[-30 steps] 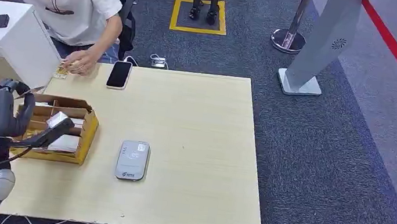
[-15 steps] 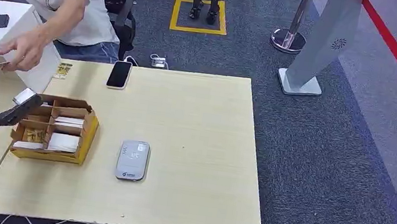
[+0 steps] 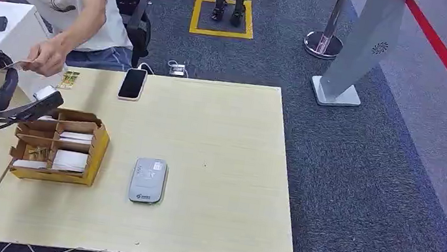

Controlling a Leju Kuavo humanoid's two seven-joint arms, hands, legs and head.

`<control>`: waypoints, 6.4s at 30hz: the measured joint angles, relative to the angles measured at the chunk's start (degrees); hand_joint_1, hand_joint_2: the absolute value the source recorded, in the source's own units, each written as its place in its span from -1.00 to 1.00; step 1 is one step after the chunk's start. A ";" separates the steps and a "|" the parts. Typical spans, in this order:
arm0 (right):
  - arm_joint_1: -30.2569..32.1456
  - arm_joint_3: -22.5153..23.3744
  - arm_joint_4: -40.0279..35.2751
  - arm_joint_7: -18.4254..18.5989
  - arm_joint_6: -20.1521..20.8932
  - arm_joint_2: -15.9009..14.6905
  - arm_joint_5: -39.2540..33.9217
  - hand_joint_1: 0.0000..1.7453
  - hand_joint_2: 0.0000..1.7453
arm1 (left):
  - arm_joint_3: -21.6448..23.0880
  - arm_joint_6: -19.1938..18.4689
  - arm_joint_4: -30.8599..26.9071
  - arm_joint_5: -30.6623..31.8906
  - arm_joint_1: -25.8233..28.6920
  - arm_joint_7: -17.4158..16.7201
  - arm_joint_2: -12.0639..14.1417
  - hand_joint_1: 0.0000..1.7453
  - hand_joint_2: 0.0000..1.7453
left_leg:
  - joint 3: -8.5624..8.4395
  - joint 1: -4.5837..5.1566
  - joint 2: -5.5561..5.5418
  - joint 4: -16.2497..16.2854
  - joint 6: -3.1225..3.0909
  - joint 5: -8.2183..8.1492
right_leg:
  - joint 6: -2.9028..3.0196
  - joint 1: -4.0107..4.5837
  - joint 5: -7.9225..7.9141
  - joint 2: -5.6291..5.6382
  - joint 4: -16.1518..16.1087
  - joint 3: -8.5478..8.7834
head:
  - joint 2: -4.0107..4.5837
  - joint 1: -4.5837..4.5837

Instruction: Pass the card to the sensor for recognition and then transmit it.

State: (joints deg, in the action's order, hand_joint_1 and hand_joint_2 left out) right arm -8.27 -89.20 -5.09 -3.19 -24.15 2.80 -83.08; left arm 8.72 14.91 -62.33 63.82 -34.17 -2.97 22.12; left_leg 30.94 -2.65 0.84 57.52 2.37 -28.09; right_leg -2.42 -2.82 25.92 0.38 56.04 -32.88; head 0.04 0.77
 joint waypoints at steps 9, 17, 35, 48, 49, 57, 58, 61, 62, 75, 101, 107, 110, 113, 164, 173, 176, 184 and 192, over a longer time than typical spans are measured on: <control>-0.08 0.00 -0.02 0.44 0.11 -0.04 0.31 -1.00 -1.00 | 3.21 -2.40 2.05 0.11 -2.74 0.04 -2.84 -1.00 1.00 | 0.09 0.01 -0.04 0.00 0.00 0.00 | 0.00 0.00 -0.01 -0.06 0.00 -0.05 | 0.00 0.00; -0.06 0.00 -0.02 -0.02 0.11 -0.15 0.13 -1.00 -1.00 | 5.22 -3.06 2.27 -2.27 -3.15 0.13 -4.09 -1.00 1.00 | 0.09 0.00 -0.04 -0.01 0.00 0.00 | 0.02 0.00 -0.02 -0.05 0.00 -0.05 | 0.00 0.00; 0.51 0.13 0.00 -0.66 0.00 -0.37 -2.12 -1.00 -1.00 | 7.26 -23.06 -8.27 -21.40 -2.12 1.36 -1.22 -1.00 1.00 | 0.13 0.00 -0.04 -0.01 0.00 0.00 | 0.02 0.01 -0.02 -0.06 0.01 -0.08 | 0.00 -0.02; 0.72 0.31 0.00 -0.81 -0.11 -0.44 -3.41 -1.00 -1.00 | 13.97 -35.56 -14.19 -41.08 -4.20 -2.91 8.07 -1.00 1.00 | 0.12 -0.04 0.04 -0.02 0.00 0.01 | 0.02 0.04 -0.02 0.01 0.04 -0.12 | 0.00 0.00; 0.74 0.31 0.00 -0.83 -0.13 -0.46 -3.50 -1.00 -1.00 | 14.84 -36.41 -14.86 -43.47 -4.54 -3.58 9.51 -1.00 1.00 | 0.13 -0.04 0.04 -0.02 0.00 0.01 | 0.03 0.04 -0.01 0.00 0.05 -0.13 | -0.02 0.00; 0.76 0.28 0.00 -0.83 -0.28 -0.63 -3.61 -1.00 -1.00 | 21.18 -40.79 -20.46 -55.43 -7.00 -8.00 20.44 -1.00 1.00 | 0.15 -0.05 0.07 -0.04 0.01 0.00 | 0.03 0.05 -0.01 0.03 0.06 -0.15 | 0.00 0.00; 0.76 0.24 0.00 -0.83 -0.26 -0.63 -3.61 -1.00 -1.00 | 21.79 -41.15 -21.22 -56.82 -7.01 -8.48 21.85 -1.00 1.00 | 0.15 -0.05 0.07 -0.04 0.01 0.00 | 0.03 0.05 -0.01 0.03 0.06 -0.15 | 0.00 -0.02; 0.75 0.11 0.00 -0.83 -0.26 -0.66 -3.59 -1.00 -1.00 | 22.99 -41.99 -22.80 -60.50 -7.04 -9.55 25.16 -1.00 1.00 | 0.15 -0.05 0.07 -0.04 0.01 0.01 | 0.03 0.05 -0.01 0.03 0.06 -0.17 | 0.00 0.00; 0.75 0.07 0.00 -0.83 -0.26 -0.66 -3.59 -1.00 -1.00 | 23.30 -42.01 -23.32 -61.17 -7.09 -9.68 26.24 -1.00 1.00 | 0.15 -0.05 0.06 -0.04 0.01 0.01 | 0.03 0.05 -0.01 0.02 0.06 -0.17 | 0.00 -0.02; 0.62 0.02 -0.02 -0.57 -0.22 -0.72 -3.34 -1.00 -1.00 | 26.21 -34.89 -27.98 -60.96 -2.90 -9.69 36.28 -1.00 1.00 | 0.18 -0.05 0.05 -0.07 0.01 0.00 | 0.06 0.05 0.03 -0.02 0.07 -0.18 | -0.02 -0.04; 0.68 0.02 -0.09 -1.24 -0.07 -0.72 -3.87 -1.00 -1.00 | 8.72 -15.61 -33.62 -25.05 35.37 -1.81 14.91 -1.00 1.00 | 0.19 -0.04 0.07 -0.08 0.04 -0.03 | 0.05 0.04 0.05 -0.03 0.05 -0.19 | 0.00 -0.07; 0.67 0.02 -0.09 -1.60 0.00 -0.72 -3.87 -1.00 -1.00 | 7.10 -17.12 -33.86 -25.18 35.83 -1.57 13.46 -1.00 1.00 | 0.18 -0.06 0.05 -0.09 0.06 0.00 | 0.07 0.05 0.03 -0.04 0.07 -0.17 | 0.00 -0.07; 0.68 0.02 -0.09 -1.44 0.00 -0.72 -3.87 -1.00 -1.00 | 6.53 -17.40 -33.86 -25.18 35.84 -1.57 12.90 -1.00 1.00 | 0.19 -0.06 0.05 -0.08 0.06 -0.01 | 0.08 0.05 0.02 -0.04 0.07 -0.17 | 0.00 -0.09; 0.68 0.02 -0.09 -1.14 -0.04 -0.72 -3.87 -1.00 -1.00 | 6.36 -17.75 -33.86 -24.98 35.95 -1.53 12.48 -1.00 1.00 | 0.19 -0.06 0.05 -0.08 0.06 -0.01 | 0.08 0.05 0.03 -0.04 0.07 -0.17 | 0.00 -0.07; 0.67 0.02 -0.07 -0.33 -0.09 -0.72 -3.65 -1.00 -1.00 | 4.31 -23.10 -30.16 -18.71 35.38 -4.68 13.53 -1.00 1.00 | 0.19 -0.07 0.03 -0.09 0.06 -0.01 | 0.08 0.06 0.02 -0.06 0.07 -0.18 | 0.00 -0.09; 0.58 0.02 -0.09 -0.24 0.17 -0.72 -3.30 -1.00 -1.00 | 5.46 -22.43 -27.65 -17.18 30.44 -4.00 11.45 -1.00 1.00 | 0.20 -0.07 -0.06 -0.08 0.07 0.00 | 0.09 0.06 0.02 -0.14 0.07 -0.18 | 0.00 -0.09; 0.58 0.02 -0.09 -0.37 0.26 -0.72 -3.10 -1.00 -1.00 | 6.23 -22.43 -26.07 -17.18 27.86 -3.63 10.27 -1.00 1.00 | 0.20 -0.07 -0.06 -0.08 0.10 0.03 | 0.08 0.06 0.01 -0.14 0.07 -0.17 | 0.00 -0.07; 0.57 0.02 -0.09 -0.15 0.24 -0.72 -2.97 -1.00 -1.00 | 7.69 -22.21 -23.74 -17.24 25.28 -3.10 8.79 -1.00 1.00 | 0.19 -0.08 -0.04 -0.08 0.10 0.03 | 0.09 0.06 0.02 -0.10 0.07 -0.20 | 0.00 -0.05; 0.58 0.02 -0.09 -0.37 0.15 -0.72 -2.97 -1.00 -1.00 | 8.48 -22.19 -23.61 -18.25 24.72 -2.97 8.77 -1.00 1.00 | 0.20 -0.07 -0.04 -0.08 0.10 0.03 | 0.09 0.06 0.01 -0.10 0.07 -0.20 | 0.00 -0.07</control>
State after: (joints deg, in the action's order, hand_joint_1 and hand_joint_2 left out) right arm -7.69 -89.18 -5.18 -3.56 -24.00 2.08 -86.05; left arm 17.20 -7.28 -85.94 45.57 -9.45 -5.95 30.88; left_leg 31.14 -2.72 0.80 57.45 2.47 -28.07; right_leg -2.34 -2.76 25.93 0.28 56.11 -33.08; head 0.04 0.70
